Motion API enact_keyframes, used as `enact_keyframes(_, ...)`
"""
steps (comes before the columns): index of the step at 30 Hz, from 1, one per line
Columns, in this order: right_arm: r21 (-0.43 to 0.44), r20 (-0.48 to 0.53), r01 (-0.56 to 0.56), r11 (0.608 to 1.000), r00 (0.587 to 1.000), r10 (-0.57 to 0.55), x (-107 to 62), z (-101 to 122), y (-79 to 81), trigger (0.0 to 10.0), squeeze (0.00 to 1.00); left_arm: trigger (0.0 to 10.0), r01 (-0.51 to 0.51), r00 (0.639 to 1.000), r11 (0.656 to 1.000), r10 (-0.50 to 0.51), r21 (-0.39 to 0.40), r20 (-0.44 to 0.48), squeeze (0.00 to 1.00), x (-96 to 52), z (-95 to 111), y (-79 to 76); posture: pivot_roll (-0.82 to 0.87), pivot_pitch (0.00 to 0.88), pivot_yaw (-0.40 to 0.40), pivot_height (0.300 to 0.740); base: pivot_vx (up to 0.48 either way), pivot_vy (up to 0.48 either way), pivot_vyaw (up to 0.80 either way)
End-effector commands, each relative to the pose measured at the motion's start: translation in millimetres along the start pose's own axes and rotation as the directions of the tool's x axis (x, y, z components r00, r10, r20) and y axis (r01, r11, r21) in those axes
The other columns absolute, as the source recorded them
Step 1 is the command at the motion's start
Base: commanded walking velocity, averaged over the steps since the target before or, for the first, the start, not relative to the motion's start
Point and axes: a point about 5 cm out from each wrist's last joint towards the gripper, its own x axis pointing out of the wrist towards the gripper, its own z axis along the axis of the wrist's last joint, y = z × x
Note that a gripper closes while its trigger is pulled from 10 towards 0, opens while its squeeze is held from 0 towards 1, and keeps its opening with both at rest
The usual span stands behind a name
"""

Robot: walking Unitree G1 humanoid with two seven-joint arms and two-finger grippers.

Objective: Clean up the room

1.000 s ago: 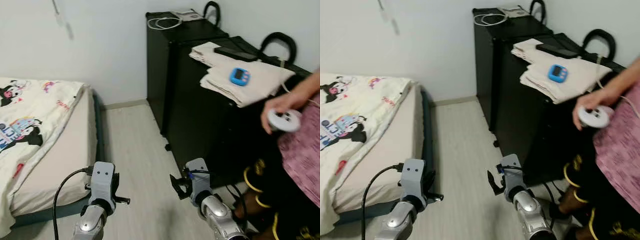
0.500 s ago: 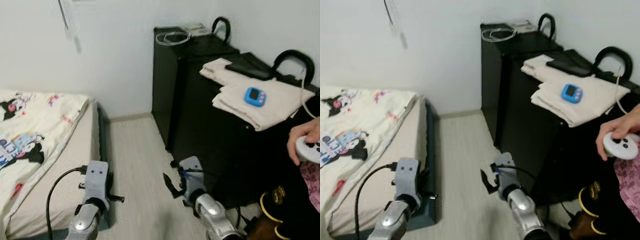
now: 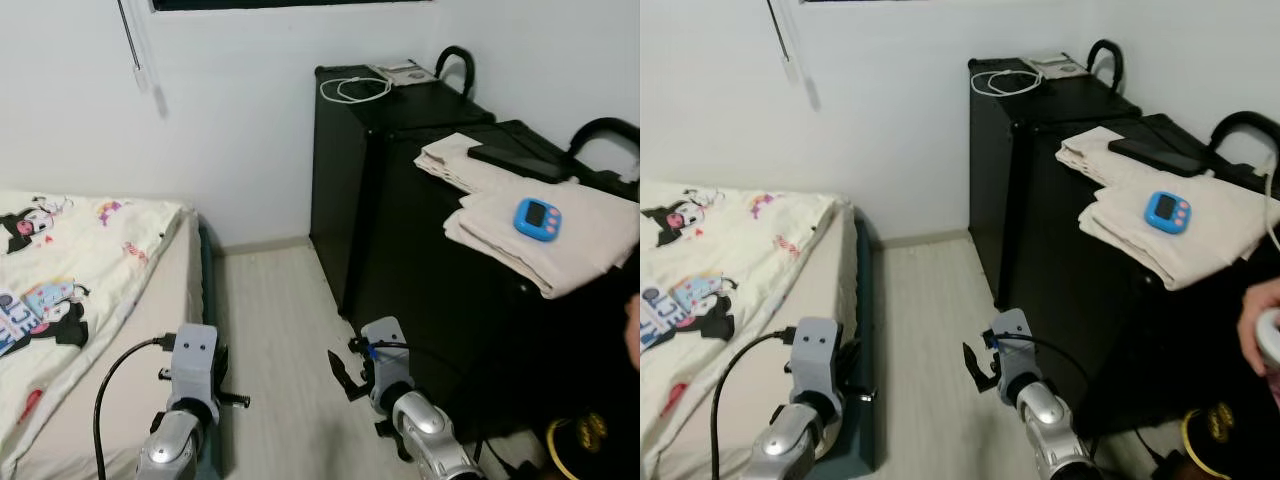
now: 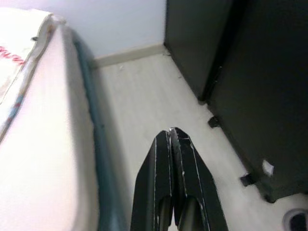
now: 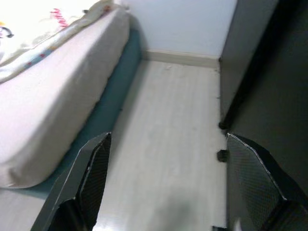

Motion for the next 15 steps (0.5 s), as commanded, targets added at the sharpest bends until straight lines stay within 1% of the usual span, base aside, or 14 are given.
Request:
enact_keyframes(1,0.012,-0.001,0.001,1.0,1.0,-0.001,-1.2,-2.1,1.1,10.0,0.0,10.0,0.003,1.0,1.0,-0.003,-0.011,-0.016,0.0,-1.9,-5.1,-0.3,-0.01,0.082,-0.025,0.74,0.307,0.0,0.0)
enact_keyframes(15,0.008,0.003,0.002,1.0,1.0,-0.002,-0.4,-0.6,0.2,10.0,0.0,10.0,0.004,1.0,1.0,-0.004,-0.013,-0.012,0.0,0.0,-4.3,-0.8,-0.02,0.088,-0.025,0.74,0.305,0.0,0.0)
